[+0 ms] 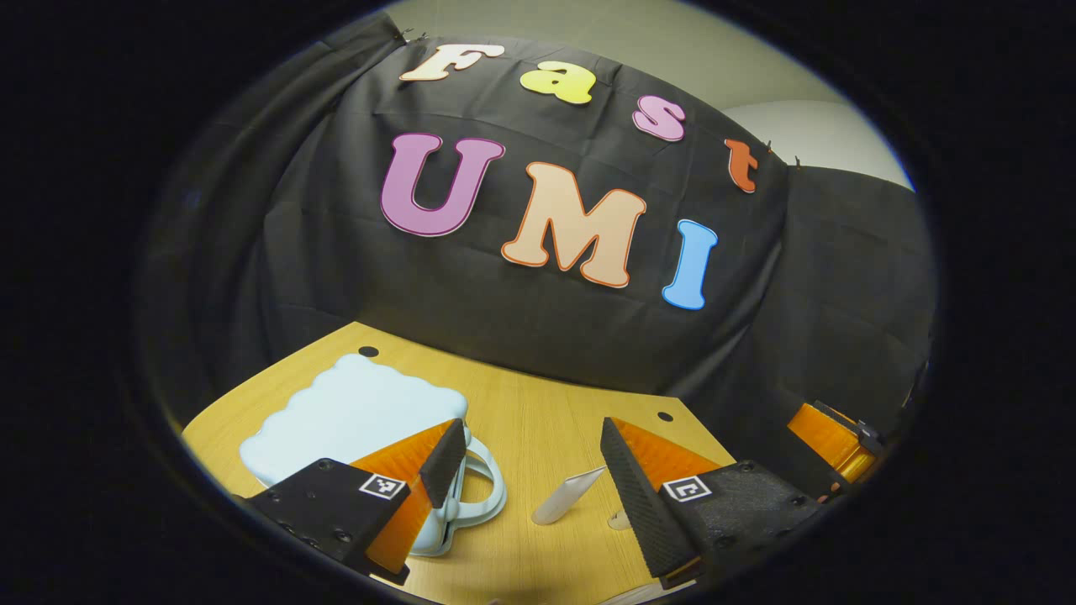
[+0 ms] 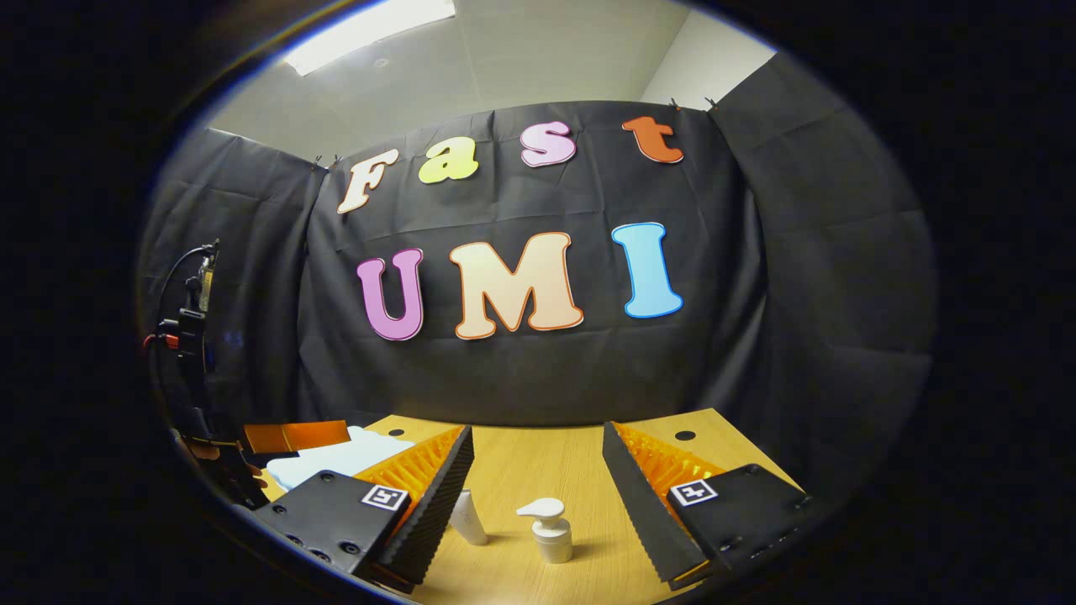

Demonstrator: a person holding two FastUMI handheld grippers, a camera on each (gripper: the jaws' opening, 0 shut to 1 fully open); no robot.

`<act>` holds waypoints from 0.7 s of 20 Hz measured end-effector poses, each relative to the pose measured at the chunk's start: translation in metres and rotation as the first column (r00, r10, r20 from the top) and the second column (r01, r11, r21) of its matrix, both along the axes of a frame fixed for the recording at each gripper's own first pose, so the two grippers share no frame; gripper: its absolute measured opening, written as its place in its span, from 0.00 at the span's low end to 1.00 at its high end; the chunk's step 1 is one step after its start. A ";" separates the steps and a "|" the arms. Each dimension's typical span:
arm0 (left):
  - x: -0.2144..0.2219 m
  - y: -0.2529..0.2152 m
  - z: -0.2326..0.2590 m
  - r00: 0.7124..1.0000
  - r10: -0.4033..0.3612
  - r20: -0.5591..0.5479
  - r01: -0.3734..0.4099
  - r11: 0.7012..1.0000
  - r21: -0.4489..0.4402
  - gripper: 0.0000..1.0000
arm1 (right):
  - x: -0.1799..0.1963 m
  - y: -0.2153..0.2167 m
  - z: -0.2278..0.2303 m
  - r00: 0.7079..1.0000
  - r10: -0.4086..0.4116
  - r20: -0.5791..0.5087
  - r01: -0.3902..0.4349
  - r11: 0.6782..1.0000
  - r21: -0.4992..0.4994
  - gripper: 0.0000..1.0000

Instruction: First open the suitcase, pack the skin care products into it, and then close the suitcase.

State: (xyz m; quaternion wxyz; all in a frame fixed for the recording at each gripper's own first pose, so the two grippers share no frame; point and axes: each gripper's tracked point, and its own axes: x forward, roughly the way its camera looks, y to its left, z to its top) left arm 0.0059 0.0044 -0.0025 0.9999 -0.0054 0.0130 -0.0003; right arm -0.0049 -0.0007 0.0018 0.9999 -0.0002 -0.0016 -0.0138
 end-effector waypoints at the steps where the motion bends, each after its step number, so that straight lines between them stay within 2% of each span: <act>1: 0.003 0.002 -0.002 1.000 0.007 -0.009 -0.007 1.000 -0.002 0.95 | -0.001 0.000 -0.001 1.000 -0.003 0.001 0.003 1.000 0.003 0.97; 5: 0.026 0.008 -0.017 0.995 0.017 -0.100 -0.018 1.000 -0.002 0.95 | -0.005 -0.001 -0.006 1.000 -0.014 -0.004 0.014 1.000 -0.001 0.97; 8: 0.042 0.016 -0.027 0.985 0.026 -0.168 -0.027 1.000 -0.005 0.95 | -0.006 0.007 -0.012 1.000 0.007 -0.017 -0.007 1.000 -0.005 0.97; 12: 0.069 0.035 -0.045 0.955 0.072 -0.288 -0.063 0.997 0.038 0.95 | -0.007 0.016 -0.021 0.999 0.035 -0.040 -0.036 0.999 -0.012 0.97; 14: 0.080 0.036 -0.056 0.932 0.060 -0.357 -0.053 0.998 0.030 0.95 | -0.008 0.017 -0.024 0.998 0.040 -0.047 -0.041 0.999 -0.017 0.97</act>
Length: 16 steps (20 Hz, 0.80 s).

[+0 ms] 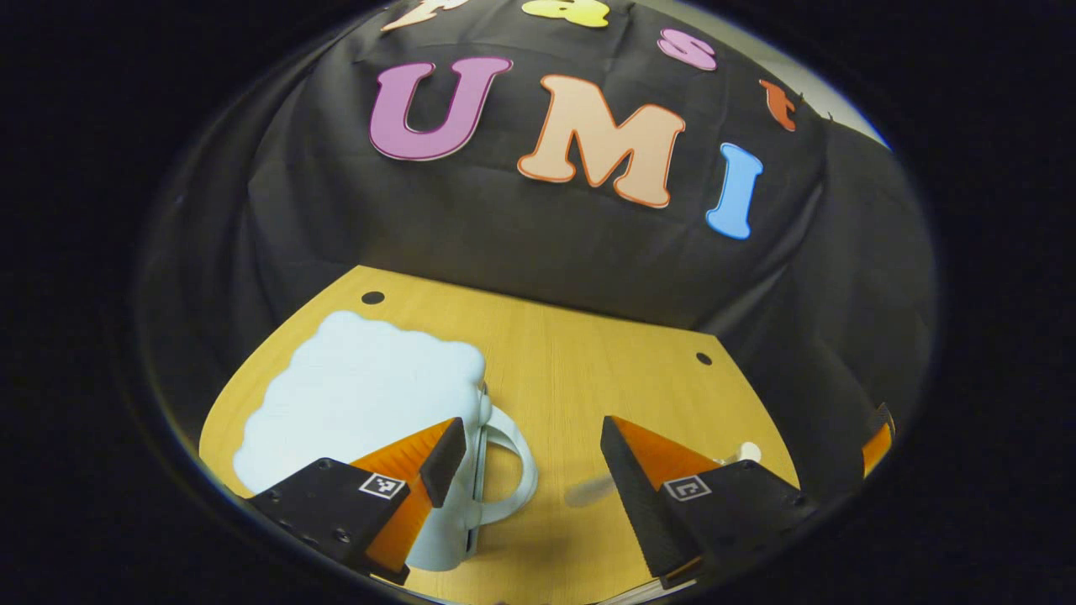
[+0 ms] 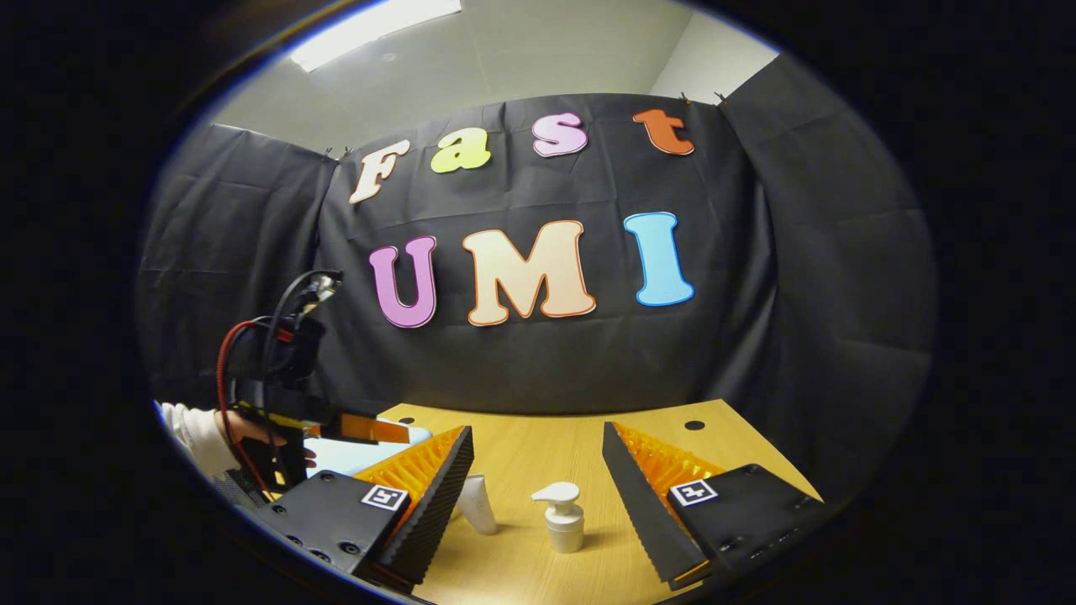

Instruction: First open the suitcase, pack the skin care products into it, and then close the suitcase.

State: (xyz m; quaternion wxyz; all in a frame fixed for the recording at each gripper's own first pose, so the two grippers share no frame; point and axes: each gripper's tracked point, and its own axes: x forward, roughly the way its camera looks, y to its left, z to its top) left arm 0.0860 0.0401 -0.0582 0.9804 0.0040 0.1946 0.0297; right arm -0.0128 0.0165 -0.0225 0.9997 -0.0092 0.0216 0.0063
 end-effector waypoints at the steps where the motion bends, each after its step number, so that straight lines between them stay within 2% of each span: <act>1: 0.006 -0.003 -0.005 0.999 -0.010 -0.038 0.009 1.000 -0.023 0.95 | -0.001 0.000 -0.003 1.000 0.001 -0.008 -0.001 1.000 -0.001 0.97; 3: 0.023 -0.005 -0.017 0.994 -0.005 -0.109 -0.003 0.997 -0.071 0.92 | -0.004 0.001 -0.006 1.000 0.004 -0.019 -0.004 1.000 0.001 0.97; 4: 0.030 -0.003 -0.024 0.989 0.007 -0.146 -0.020 0.996 -0.089 0.95 | -0.005 0.000 -0.006 1.000 0.003 -0.018 -0.003 1.000 0.002 0.97; 8: 0.048 0.012 -0.055 0.954 0.072 -0.291 -0.097 0.993 -0.072 0.95 | -0.009 -0.007 -0.010 0.999 -0.016 -0.027 0.017 1.000 0.020 0.97; 11: 0.056 0.009 -0.074 0.924 0.088 -0.371 -0.132 0.987 -0.093 0.93 | -0.012 -0.011 -0.010 0.999 -0.029 -0.031 0.029 0.999 0.029 0.97; 16: 0.063 0.011 -0.106 0.858 0.123 -0.498 -0.161 0.986 -0.034 0.89 | -0.015 -0.012 -0.009 0.999 -0.028 -0.032 0.029 0.999 0.029 0.97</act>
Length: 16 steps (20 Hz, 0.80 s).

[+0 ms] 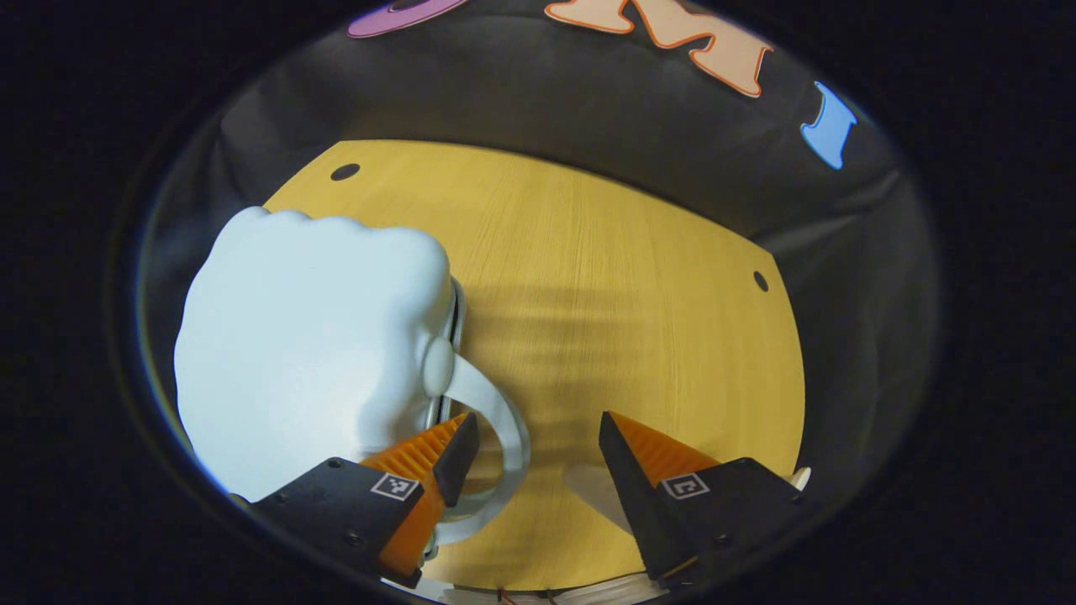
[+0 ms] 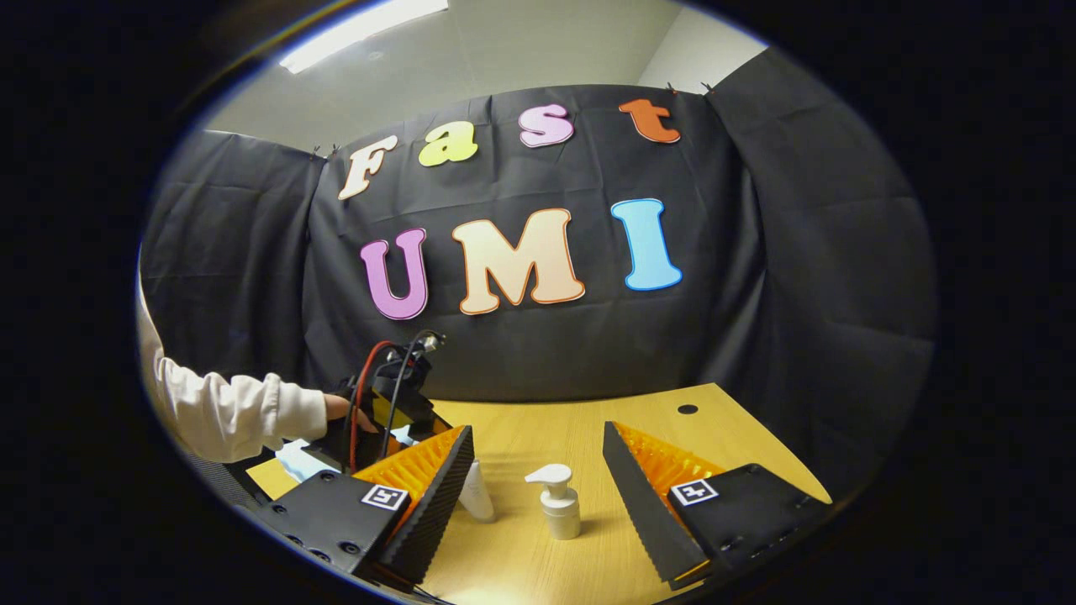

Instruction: First open the suitcase, pack the skin care products into it, and then close the suitcase.

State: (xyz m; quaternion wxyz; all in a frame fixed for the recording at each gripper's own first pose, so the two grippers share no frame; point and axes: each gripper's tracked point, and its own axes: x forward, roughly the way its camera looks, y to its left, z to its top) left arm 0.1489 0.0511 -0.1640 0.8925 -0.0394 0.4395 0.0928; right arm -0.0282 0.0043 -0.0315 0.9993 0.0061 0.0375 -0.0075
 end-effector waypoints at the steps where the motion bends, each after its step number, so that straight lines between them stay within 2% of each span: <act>1: -0.001 0.000 -0.006 0.999 0.009 -0.034 -0.009 1.000 0.005 0.87 | 0.000 0.000 -0.001 1.000 0.003 -0.001 -0.003 1.000 -0.002 0.97; 4: 0.001 0.001 -0.016 0.997 0.015 -0.080 -0.013 1.000 0.025 0.84 | -0.004 0.000 -0.001 1.000 0.004 -0.003 -0.004 1.000 -0.015 0.97; 8: -0.002 0.004 -0.026 0.992 0.025 -0.126 -0.021 0.999 0.031 0.74 | -0.006 -0.005 0.001 1.000 -0.006 0.001 0.006 1.000 -0.010 0.97; 9: -0.002 0.004 -0.028 0.991 0.030 -0.134 -0.028 0.999 0.021 0.66 | -0.006 -0.007 0.002 1.000 -0.009 0.002 0.009 1.000 -0.005 0.97; 10: -0.003 0.005 -0.030 0.990 0.037 -0.138 -0.035 0.999 0.012 0.65 | -0.007 -0.008 0.002 1.000 -0.013 0.004 0.013 1.000 -0.003 0.97; 11: -0.003 0.006 -0.032 0.989 0.042 -0.142 -0.042 0.999 0.003 0.56 | -0.007 -0.010 0.003 1.000 -0.017 0.004 0.017 1.000 -0.003 0.97; 14: -0.006 0.013 -0.037 0.987 0.059 -0.153 -0.061 0.998 -0.008 0.39 | -0.007 -0.012 0.002 1.000 -0.021 0.002 0.021 1.000 0.002 0.97; 15: -0.007 0.015 -0.038 0.986 0.060 -0.158 -0.063 0.998 -0.016 0.26 | -0.007 -0.012 0.001 1.000 -0.019 -0.001 0.019 1.000 0.004 0.97; 16: -0.008 0.016 -0.039 0.985 0.059 -0.165 -0.065 0.998 -0.026 0.21 | -0.007 -0.011 0.000 1.000 -0.017 -0.003 0.017 1.000 0.002 0.97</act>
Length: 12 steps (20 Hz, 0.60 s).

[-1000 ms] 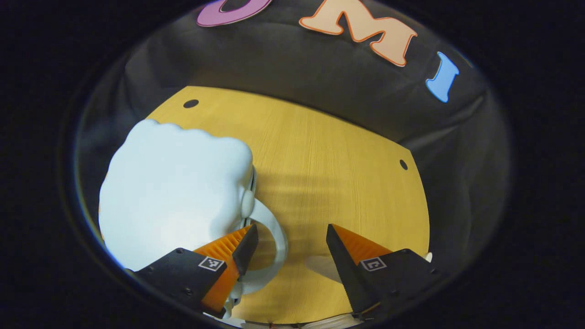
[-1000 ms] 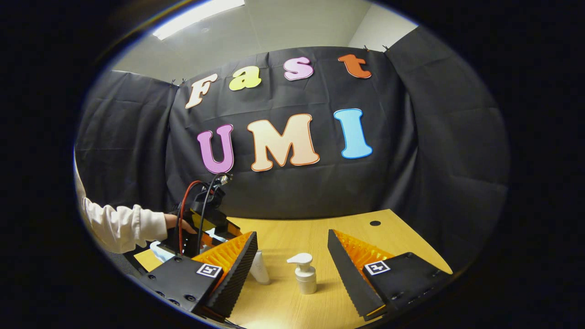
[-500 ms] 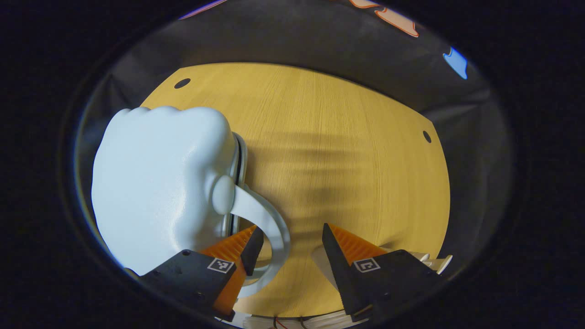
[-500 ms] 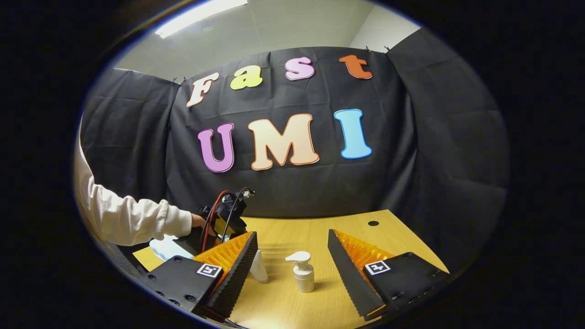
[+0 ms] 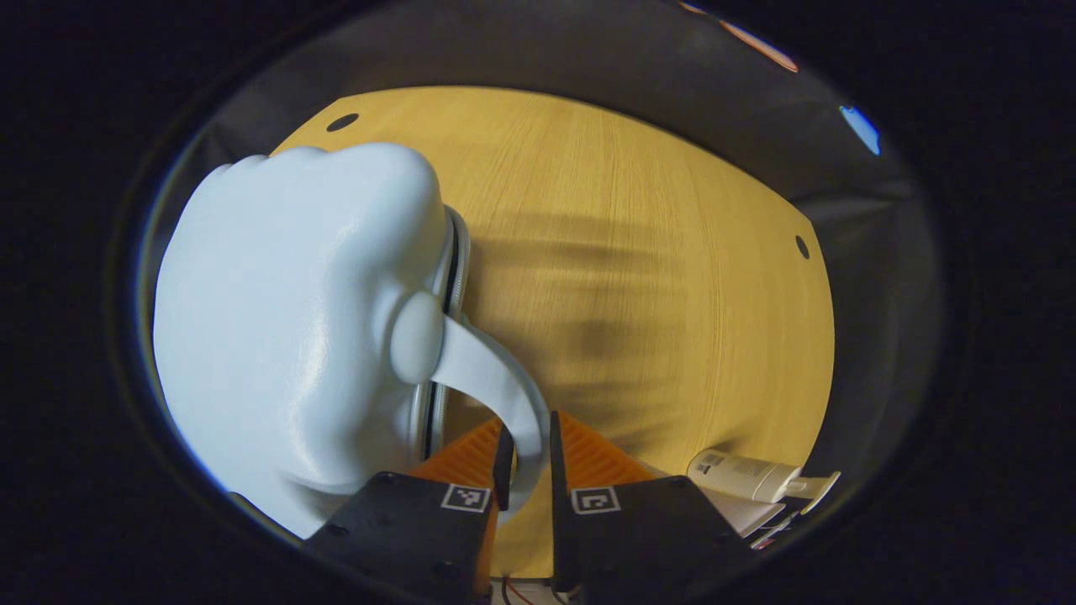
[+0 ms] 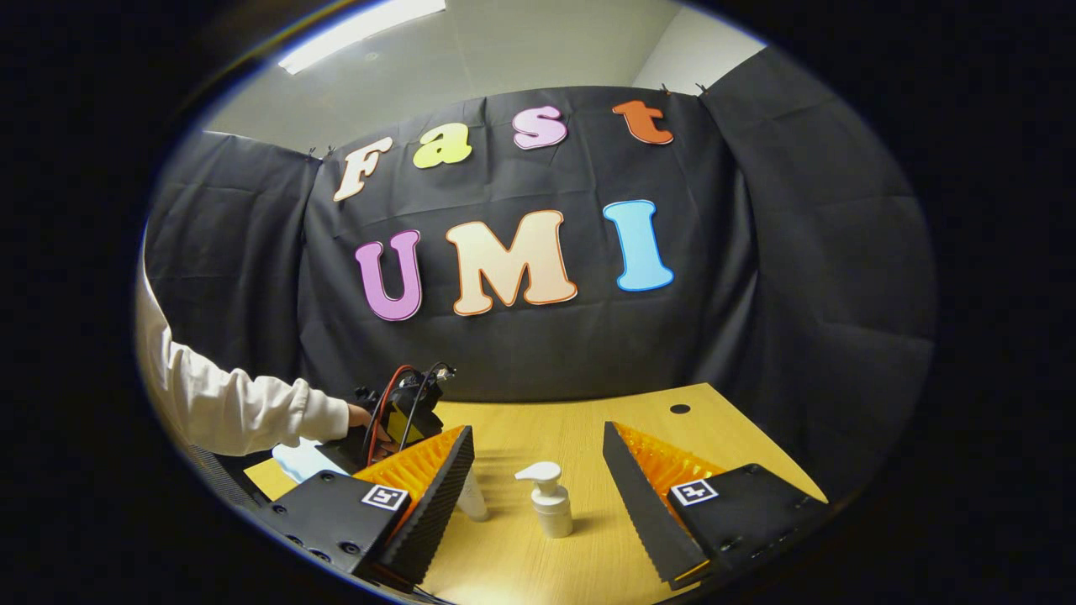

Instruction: First open the suitcase, pack the skin care products into it, and then close the suitcase.

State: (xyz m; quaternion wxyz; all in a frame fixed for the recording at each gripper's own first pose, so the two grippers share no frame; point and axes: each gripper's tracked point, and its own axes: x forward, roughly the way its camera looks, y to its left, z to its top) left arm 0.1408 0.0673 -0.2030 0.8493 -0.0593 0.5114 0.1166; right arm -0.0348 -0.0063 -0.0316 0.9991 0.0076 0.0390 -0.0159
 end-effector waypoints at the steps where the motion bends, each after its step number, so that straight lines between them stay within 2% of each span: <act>1: 0.001 0.002 -0.002 1.000 0.001 -0.003 -0.001 1.000 -0.012 0.12 | 0.001 0.001 0.000 1.000 0.003 -0.002 -0.003 1.000 -0.003 0.97; 2: 0.000 0.001 -0.002 1.000 0.005 -0.004 -0.005 1.000 -0.028 0.13 | 0.000 0.002 -0.001 1.000 0.007 -0.004 -0.007 1.000 -0.008 0.97; 6: 0.000 -0.004 0.005 1.000 -0.026 -0.016 0.025 0.998 -0.052 0.04 | 0.002 0.005 -0.003 1.000 0.016 -0.014 -0.016 1.000 -0.020 0.97; 8: 0.000 -0.008 0.016 1.000 -0.013 0.005 0.013 0.998 -0.069 0.02 | 0.004 0.006 -0.004 1.000 0.017 -0.018 -0.018 1.000 -0.020 0.97; 12: -0.009 -0.016 0.069 0.997 -0.028 0.071 0.039 0.986 -0.160 0.02 | 0.008 0.006 -0.001 1.000 0.021 -0.014 -0.021 0.999 -0.025 0.97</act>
